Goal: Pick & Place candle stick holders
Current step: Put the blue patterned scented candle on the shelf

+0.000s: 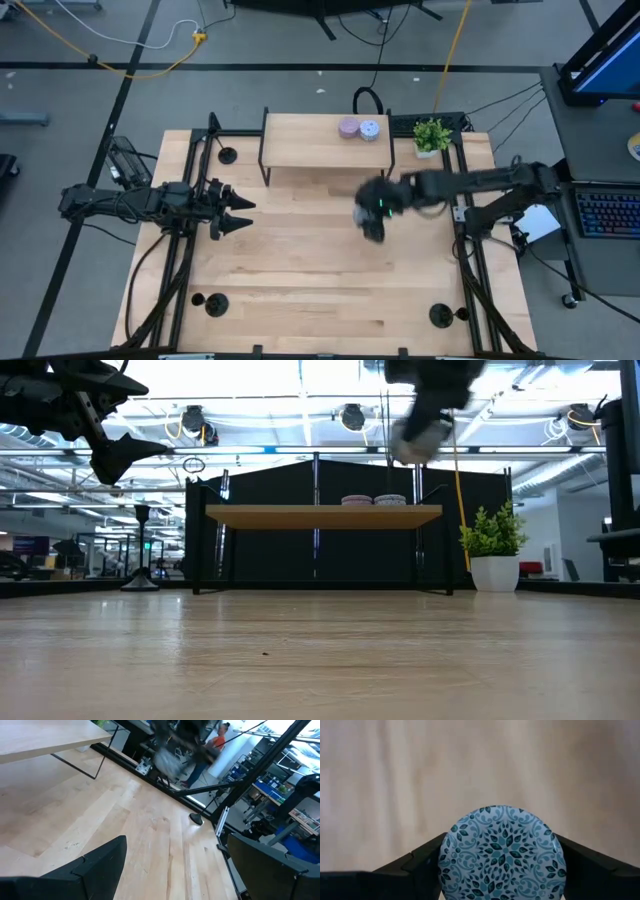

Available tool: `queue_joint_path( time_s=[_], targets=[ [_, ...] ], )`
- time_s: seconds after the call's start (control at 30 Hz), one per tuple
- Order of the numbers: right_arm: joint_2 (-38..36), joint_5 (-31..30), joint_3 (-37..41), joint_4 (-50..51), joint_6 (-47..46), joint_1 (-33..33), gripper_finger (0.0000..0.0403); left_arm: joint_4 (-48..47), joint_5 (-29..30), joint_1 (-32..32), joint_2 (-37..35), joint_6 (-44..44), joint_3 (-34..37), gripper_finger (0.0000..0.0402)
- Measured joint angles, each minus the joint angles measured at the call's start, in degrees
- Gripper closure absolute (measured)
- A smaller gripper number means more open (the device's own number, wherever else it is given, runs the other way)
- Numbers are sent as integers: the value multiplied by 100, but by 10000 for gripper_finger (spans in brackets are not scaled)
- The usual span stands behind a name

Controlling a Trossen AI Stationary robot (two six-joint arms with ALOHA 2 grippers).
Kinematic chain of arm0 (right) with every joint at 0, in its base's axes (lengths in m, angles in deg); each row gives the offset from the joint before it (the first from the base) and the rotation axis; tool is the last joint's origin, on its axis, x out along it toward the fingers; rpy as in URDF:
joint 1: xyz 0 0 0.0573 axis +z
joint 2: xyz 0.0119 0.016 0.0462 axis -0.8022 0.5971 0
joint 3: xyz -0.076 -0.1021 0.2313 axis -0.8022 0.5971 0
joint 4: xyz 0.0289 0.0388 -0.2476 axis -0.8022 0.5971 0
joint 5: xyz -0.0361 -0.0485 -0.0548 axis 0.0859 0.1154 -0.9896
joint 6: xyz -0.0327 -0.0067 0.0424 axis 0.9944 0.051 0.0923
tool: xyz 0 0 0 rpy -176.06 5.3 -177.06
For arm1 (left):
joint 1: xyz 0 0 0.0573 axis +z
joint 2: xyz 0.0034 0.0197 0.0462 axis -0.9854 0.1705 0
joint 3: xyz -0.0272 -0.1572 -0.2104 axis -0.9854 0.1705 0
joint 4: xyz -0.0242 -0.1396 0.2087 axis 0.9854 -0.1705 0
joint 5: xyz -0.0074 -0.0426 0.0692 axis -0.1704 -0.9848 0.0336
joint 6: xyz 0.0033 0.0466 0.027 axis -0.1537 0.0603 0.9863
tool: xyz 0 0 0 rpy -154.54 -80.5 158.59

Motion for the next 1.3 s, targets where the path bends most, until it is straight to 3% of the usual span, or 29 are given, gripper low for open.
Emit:
queue_joint_path(
  time_s=[0.27,0.5,0.9,1.3],
  targets=[
    [320,-139,-1087,236,899,-1691,109,4,0,0,-2,89,0,50],
    [795,-121,-1301,377,1024,-2497,109,4,0,0,0,91,0,50],
    [1380,-138,-1301,27,1031,-2756,109,23,0,0,0,92,0,50],
    [1493,-762,-1306,157,1018,-2701,104,210,-1,0,-2,91,-1,50]
  ],
)
